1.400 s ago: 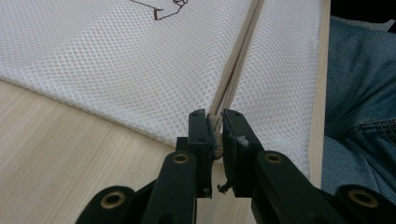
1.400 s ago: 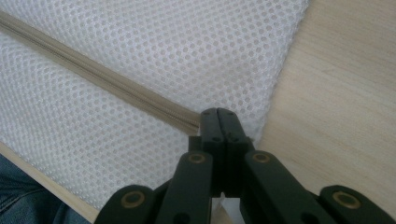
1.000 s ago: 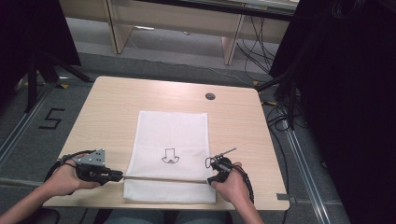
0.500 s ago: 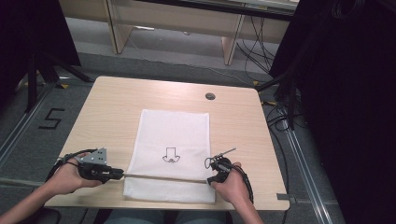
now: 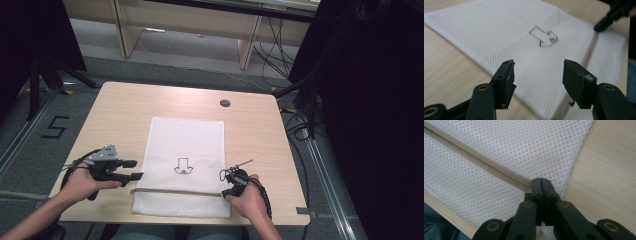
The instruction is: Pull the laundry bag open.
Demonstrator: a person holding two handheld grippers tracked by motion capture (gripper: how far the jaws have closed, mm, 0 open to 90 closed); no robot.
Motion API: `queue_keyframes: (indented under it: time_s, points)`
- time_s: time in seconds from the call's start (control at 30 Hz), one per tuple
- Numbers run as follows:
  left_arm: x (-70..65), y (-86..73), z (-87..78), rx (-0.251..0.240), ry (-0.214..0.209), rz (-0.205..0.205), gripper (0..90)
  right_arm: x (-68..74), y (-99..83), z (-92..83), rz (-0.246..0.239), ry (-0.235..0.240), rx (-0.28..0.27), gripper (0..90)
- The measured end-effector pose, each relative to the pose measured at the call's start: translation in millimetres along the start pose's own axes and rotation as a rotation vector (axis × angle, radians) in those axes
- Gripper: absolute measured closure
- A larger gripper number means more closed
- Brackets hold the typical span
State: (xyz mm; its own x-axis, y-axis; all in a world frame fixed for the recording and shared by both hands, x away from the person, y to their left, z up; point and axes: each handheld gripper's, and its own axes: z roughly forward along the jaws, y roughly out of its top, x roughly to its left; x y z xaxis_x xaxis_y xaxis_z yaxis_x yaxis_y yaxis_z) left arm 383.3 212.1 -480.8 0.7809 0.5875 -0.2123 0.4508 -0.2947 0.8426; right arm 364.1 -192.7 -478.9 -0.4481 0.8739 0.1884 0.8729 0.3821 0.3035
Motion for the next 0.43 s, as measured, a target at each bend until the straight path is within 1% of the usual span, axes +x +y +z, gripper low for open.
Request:
queue_keyframes:
  time_s: [0.03, 0.07, 0.1, 0.13, 0.17, 0.2, 0.23, 0.27, 0.3, 0.33, 0.37, 0.4, 0.43]
  points:
    - [-0.1, 3.9, 4.8, -0.019, 0.019, 0.0, 40.6, -1.5, 0.2, 0.9, -0.018, 0.009, -0.009, 90.0]
    - [-0.1, 3.9, 4.8, -0.019, 0.019, 0.0, 39.8, -1.5, 0.2, 0.9, -0.018, 0.009, -0.009, 90.0]
    - [0.3, 8.9, 12.8, -0.044, 0.05, -0.007, 39.3, -1.4, -0.1, 0.9, -0.024, 0.007, -0.011, 89.9]
    - [0.3, 8.9, 12.8, -0.044, 0.05, -0.007, 38.4, -1.4, -0.1, 0.9, -0.024, 0.007, -0.011, 89.9]
    - [0.8, 9.6, 15.8, -0.05, 0.073, -0.01, 37.7, -2.4, -0.6, 2.1, -0.039, -0.001, -0.03, 88.6]
    - [2.4, 6.4, 16.7, -0.043, 0.106, -0.001, 37.9, -2.4, -0.9, 2.2, -0.042, -0.002, -0.032, 88.0]
    - [2.4, 6.4, 16.7, -0.043, 0.106, -0.001, 38.5, -2.4, -0.9, 2.2, -0.042, -0.002, -0.032, 88.0]
    - [6.1, -0.1, 15.0, -0.012, 0.136, 0.021, 39.0, -2.5, -1.4, 1.2, -0.058, 0.007, -0.039, 85.6]
    - [8.3, -2.5, 13.6, -0.002, 0.139, 0.016, 39.3, -2.4, -1.8, 0.7, -0.067, 0.008, -0.042, 83.9]
    - [8.3, -2.5, 13.6, -0.002, 0.139, 0.016, 39.3, -2.6, -1.7, 0.3, -0.081, 0.009, -0.046, 80.6]
    - [12.4, -4.6, 10.6, -0.004, 0.157, 0.007, 39.3, -0.3, -2.3, -1.2, -0.042, 0.01, -0.032, 77.9]
    - [12.4, -4.6, 10.6, -0.004, 0.157, 0.007, 39.3, -0.3, -2.3, -1.2, -0.042, 0.01, -0.032, 77.9]
    - [14.3, -3.6, 8.1, -0.006, 0.164, -0.002, 39.3, 0.5, -2.4, -1.6, -0.047, 0.008, -0.035, 76.8]
